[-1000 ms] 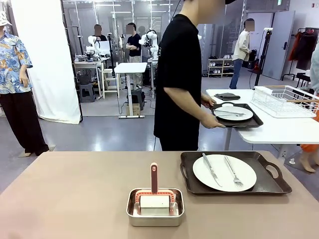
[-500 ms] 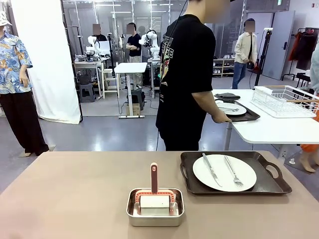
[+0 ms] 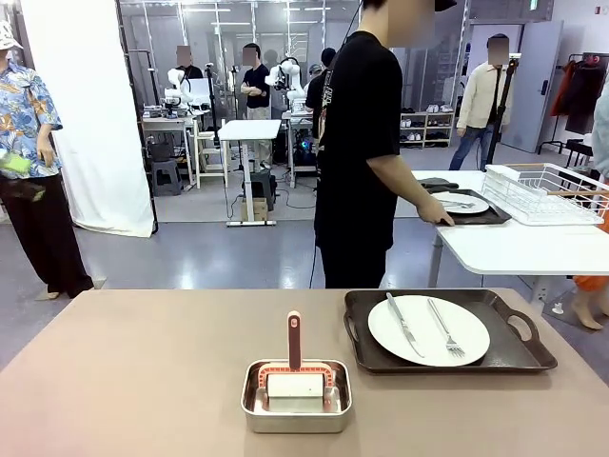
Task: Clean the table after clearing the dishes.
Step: When the left (or right) Handle tray is removed, use the left hand (or right hand) to clean the left (or right) side of the table with the Lint Roller.
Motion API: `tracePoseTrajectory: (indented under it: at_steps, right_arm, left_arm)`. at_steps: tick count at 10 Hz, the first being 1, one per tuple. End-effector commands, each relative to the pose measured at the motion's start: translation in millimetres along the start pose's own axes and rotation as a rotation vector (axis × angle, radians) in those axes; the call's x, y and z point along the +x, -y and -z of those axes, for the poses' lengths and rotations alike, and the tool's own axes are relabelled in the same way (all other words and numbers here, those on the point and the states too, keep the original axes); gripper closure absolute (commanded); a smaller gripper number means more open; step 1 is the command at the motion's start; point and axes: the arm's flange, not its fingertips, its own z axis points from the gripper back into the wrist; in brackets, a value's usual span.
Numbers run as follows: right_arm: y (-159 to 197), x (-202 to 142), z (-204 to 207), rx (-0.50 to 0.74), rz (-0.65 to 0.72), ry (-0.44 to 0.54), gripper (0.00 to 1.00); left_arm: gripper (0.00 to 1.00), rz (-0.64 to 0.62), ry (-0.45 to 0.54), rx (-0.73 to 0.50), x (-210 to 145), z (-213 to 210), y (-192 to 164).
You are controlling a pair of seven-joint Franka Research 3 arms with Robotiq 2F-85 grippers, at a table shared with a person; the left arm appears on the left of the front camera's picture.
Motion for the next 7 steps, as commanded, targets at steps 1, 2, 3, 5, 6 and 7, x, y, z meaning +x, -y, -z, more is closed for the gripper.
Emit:
tracePoseTrajectory:
  at_steps: [1, 2, 3, 5, 6, 7]
  right_arm:
    - [-3.4, -1.5, -1.3, 0.002, -0.005, 0.001, 0.0]
    - [-3.4, -1.5, -1.3, 0.002, -0.005, 0.001, 0.0]
    - [-3.4, -1.5, -1.3, 0.002, -0.005, 0.001, 0.0]
    - [-3.4, -1.5, -1.3, 0.002, -0.005, 0.001, 0.0]
    - [-3.4, -1.5, -1.3, 0.002, -0.005, 0.001, 0.0]
    - [-3.4, -1.5, -1.3, 0.002, -0.005, 0.001, 0.0]
  left_arm:
    - [0.0, 0.258, -0.078, 0.045, 6.6, 58.3, 37.9]
    - [0.0, 0.386, -0.14, 0.096, 15.4, 90.1, 66.6]
    - [0.0, 0.515, -0.182, 0.172, 16.2, 124.7, 91.7]
    - [0.0, 0.747, -0.333, 0.197, -7.8, 194.5, 130.8]
    - [0.0, 0.808, -0.419, 0.181, -20.9, 227.0, 143.1]
    - [0.0, 0.863, -0.477, 0.167, -31.9, 249.4, 155.6]
